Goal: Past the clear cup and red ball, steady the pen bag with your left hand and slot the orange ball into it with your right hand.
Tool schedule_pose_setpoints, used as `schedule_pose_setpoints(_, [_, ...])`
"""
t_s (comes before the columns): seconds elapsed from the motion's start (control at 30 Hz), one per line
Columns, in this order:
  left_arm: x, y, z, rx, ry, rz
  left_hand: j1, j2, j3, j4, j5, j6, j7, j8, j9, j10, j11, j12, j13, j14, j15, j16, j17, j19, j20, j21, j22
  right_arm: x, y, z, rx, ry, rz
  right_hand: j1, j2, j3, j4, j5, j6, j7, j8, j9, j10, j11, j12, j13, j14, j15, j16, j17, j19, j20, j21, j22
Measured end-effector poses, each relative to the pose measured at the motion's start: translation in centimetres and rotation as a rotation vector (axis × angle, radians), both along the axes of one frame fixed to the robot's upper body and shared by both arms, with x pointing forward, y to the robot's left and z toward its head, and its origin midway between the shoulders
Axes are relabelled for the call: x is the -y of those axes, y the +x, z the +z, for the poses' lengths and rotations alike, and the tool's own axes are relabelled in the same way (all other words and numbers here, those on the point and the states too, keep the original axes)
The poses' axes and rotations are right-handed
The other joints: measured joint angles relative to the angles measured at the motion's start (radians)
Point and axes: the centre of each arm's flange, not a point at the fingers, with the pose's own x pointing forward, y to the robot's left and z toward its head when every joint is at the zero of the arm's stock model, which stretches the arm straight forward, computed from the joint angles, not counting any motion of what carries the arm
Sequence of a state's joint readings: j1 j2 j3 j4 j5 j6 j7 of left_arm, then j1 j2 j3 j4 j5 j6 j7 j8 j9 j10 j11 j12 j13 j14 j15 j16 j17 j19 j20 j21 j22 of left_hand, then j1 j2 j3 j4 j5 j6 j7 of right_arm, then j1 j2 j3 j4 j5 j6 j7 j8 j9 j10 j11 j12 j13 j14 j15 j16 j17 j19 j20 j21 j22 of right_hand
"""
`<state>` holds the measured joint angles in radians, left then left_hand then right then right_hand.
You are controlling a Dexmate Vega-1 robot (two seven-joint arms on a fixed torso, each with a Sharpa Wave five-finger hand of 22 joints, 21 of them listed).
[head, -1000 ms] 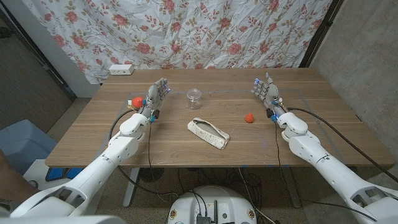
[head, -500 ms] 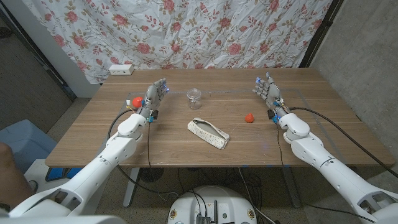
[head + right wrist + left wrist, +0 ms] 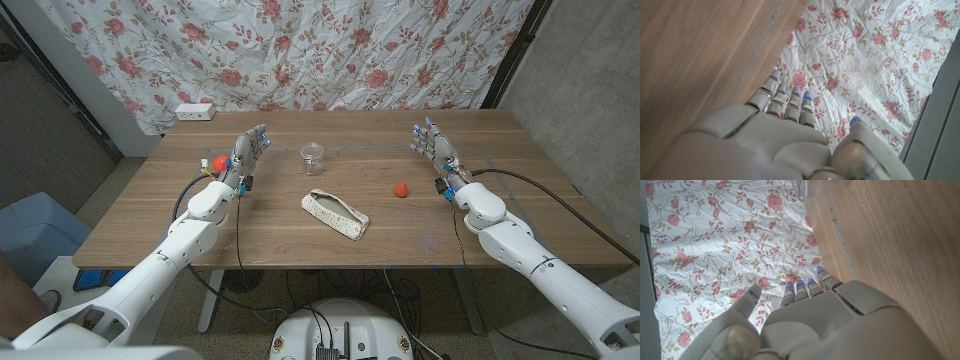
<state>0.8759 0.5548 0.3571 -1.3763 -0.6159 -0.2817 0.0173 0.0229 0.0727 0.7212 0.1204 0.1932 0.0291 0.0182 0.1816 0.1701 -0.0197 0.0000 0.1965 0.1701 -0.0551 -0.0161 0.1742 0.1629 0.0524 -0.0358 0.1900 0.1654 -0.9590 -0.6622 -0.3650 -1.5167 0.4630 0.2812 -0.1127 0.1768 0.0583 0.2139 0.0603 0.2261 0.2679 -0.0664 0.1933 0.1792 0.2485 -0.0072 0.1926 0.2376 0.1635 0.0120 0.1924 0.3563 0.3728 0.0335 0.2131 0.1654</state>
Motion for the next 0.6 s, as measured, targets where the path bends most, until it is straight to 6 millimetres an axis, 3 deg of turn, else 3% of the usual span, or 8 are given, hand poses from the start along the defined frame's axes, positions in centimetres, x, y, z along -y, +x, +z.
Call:
schedule_pose_setpoints(0.1, [0.1,-0.1,0.0,0.001,-0.003,0.004,0.000,0.000,-0.001,-0.004,0.000,0.006,-0.002,0.000,0.000,0.000,0.000,0.000,0.000,0.000,0.000,0.000,0.000,0.002,0.003,0.000,0.000,0.2,-0.5,0.1,0.022,-0.058,-0.038,0.000,0.000,0.002,-0.004,0.000,0.000,0.000,0.000,0.000,0.000,0.000,0.000,-0.001,0.003,-0.003,0.000,-0.004,-0.007,-0.007,0.000,0.000])
schedule_pose_setpoints(0.27, [0.4,-0.1,-0.3,-0.006,-0.016,0.006,0.005,0.005,0.002,-0.007,0.000,0.011,0.000,0.000,0.000,0.011,0.000,0.000,0.000,0.005,-0.005,0.000,0.000,0.005,0.005,0.000,0.000,0.4,-1.2,0.0,0.040,-0.123,-0.065,0.008,-0.008,0.004,-0.021,0.000,-0.026,-0.026,-0.007,0.000,-0.006,-0.006,0.000,-0.010,-0.003,-0.009,0.000,-0.019,-0.027,-0.002,-0.017,0.000])
schedule_pose_setpoints(0.5, [0.5,-0.1,-0.4,-0.012,-0.021,0.005,0.005,0.005,0.002,-0.015,0.000,0.011,-0.001,0.000,0.000,0.011,0.000,0.000,0.000,0.009,-0.009,0.000,0.000,0.005,0.005,0.000,0.000,0.6,-1.9,-0.1,0.076,-0.214,-0.107,0.008,-0.008,0.006,-0.031,0.000,-0.047,-0.040,-0.013,0.000,-0.023,-0.007,-0.004,-0.019,-0.021,-0.012,-0.004,-0.034,-0.072,-0.007,-0.034,0.000])
schedule_pose_setpoints(0.6, [0.4,0.0,-0.5,-0.018,-0.024,0.008,0.005,0.005,0.006,-0.019,0.000,0.016,-0.006,0.000,0.000,0.011,-0.001,0.000,0.000,0.009,-0.009,0.000,0.000,0.005,0.005,0.000,0.000,0.7,-2.1,-0.1,0.077,-0.226,-0.108,0.024,-0.024,0.009,-0.038,-0.002,-0.062,-0.054,-0.016,0.000,-0.041,-0.012,-0.008,-0.023,-0.038,-0.018,-0.004,-0.040,-0.097,-0.003,-0.040,0.000])
